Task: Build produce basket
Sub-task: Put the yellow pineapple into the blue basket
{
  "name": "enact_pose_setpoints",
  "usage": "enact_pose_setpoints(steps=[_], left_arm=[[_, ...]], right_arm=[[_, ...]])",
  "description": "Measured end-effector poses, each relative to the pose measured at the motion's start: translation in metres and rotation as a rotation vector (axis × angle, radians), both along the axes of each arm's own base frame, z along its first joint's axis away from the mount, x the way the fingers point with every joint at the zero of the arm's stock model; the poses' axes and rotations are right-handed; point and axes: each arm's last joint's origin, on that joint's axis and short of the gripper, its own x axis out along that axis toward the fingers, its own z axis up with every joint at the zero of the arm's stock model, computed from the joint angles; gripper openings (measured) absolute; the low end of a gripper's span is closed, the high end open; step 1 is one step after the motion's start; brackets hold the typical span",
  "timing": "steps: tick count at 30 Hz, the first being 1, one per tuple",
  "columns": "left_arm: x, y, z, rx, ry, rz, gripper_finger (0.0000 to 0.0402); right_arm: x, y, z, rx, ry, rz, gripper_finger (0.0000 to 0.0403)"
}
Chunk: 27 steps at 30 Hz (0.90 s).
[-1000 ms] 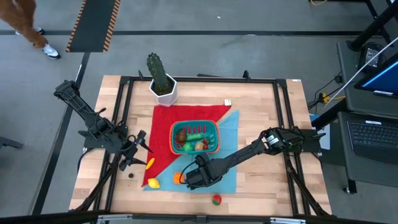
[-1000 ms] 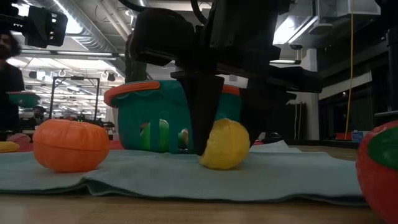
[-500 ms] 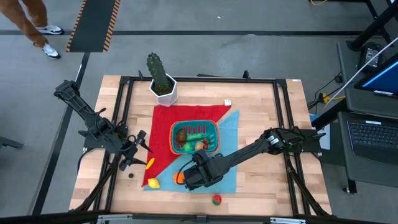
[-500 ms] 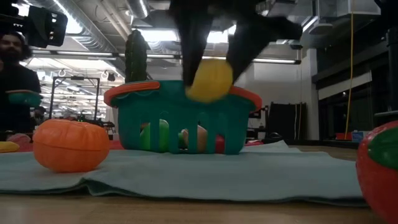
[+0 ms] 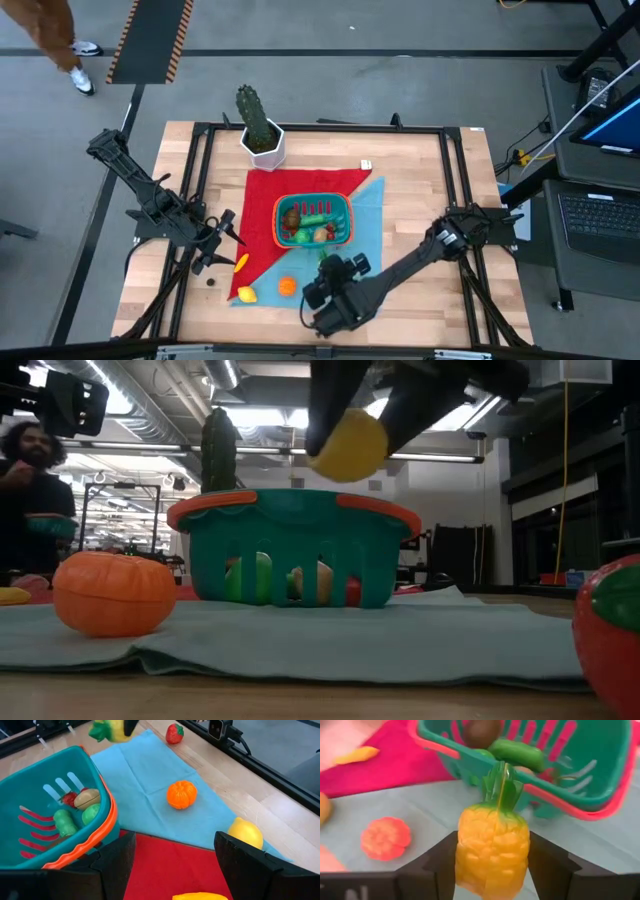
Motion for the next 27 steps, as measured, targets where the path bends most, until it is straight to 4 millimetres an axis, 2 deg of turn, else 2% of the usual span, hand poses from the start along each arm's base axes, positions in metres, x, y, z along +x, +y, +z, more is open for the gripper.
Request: enact_pose_setpoints(steps=[6,10,13,22,27], left_arm=[[0.0,0.0,0.0,-0.026,0.009,0.016,0.0263],[0.0,0.0,0.0,-0.025,0.009,0.015,0.0263],[0.0,0.0,0.0,-0.026,0.009,0.016,0.0263],[0.0,0.0,0.0,-0.026,0.008,0.015,0.0263],[0.0,0.0,0.0,-0.02,0.006,0.012,0.0263]], right_arm=[[0.002,0.016,-0.025,-0.072,-0.185,0.021,0.02],[0.002,0.027,-0.035,-0.119,-0.261,0.07,0.02],[0.001,0.033,-0.036,-0.185,-0.31,0.09,0.02],[0.001,0.033,-0.032,-0.332,-0.397,0.064,0.02],[0.007,0.021,-0.033,-0.35,-0.371,0.051,0.02]])
